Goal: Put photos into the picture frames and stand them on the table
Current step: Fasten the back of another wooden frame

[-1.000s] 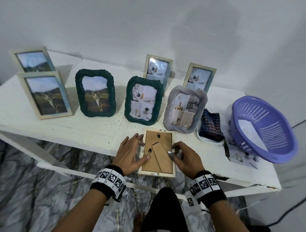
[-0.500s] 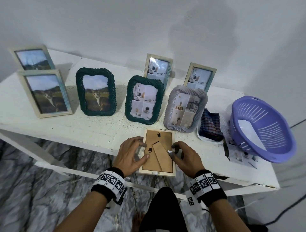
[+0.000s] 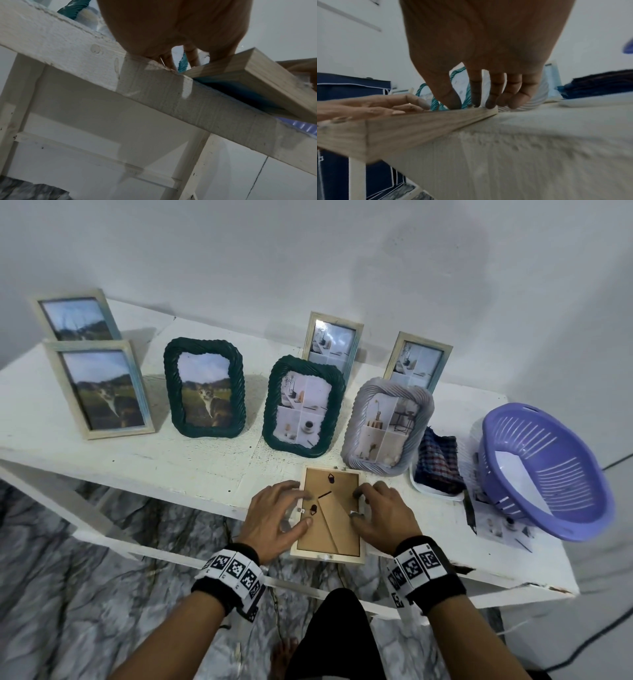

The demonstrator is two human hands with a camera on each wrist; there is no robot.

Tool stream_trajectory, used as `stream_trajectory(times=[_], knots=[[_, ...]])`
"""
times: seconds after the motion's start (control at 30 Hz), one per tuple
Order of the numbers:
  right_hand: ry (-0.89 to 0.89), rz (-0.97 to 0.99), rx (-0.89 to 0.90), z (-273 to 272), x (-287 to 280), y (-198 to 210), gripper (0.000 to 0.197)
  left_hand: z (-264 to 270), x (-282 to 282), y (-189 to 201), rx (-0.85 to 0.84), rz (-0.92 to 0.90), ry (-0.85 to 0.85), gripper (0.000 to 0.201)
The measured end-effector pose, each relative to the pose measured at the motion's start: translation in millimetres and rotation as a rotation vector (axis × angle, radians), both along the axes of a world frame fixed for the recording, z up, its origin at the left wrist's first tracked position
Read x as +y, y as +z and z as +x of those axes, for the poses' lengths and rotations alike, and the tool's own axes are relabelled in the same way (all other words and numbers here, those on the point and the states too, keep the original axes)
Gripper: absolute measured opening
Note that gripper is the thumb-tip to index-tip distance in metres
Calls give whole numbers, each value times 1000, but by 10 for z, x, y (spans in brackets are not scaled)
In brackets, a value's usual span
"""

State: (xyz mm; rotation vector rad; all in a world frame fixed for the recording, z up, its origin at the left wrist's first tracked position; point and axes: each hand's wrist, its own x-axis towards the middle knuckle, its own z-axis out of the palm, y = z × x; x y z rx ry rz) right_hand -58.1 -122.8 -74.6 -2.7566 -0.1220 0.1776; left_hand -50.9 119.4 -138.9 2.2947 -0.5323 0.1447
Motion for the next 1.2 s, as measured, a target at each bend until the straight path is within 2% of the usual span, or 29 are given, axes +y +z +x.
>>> stream_trajectory(times=[0.1,0.23,0.37,0.77,0.9,1.0,1.1,1.2], knots=[[40,-3,-58,96,111,59,50,6,9,-12,-10,30,3,55],[22,-71,-28,246,232,96,54,13,13,-14,-5,51,-8,58],[-34,-39,17,333,239,23,66,10,4,-3,-3,44,0,60],[-22,38,-10,252,140,-88,47,12,-12,-11,-18,40,11,60],[14,74,-4,223,120,-49,71,18,-14,-15,-16,38,13,61],[-8,82,32,188,141,31,67,19,-13,-25,-23,42,20,60],[-30,179,24,19,180,95,68,14,-13,-19,-23,38,25,60],[42,195,48,-267,200,65,87,15,-20,-8,-22,40,20,60]])
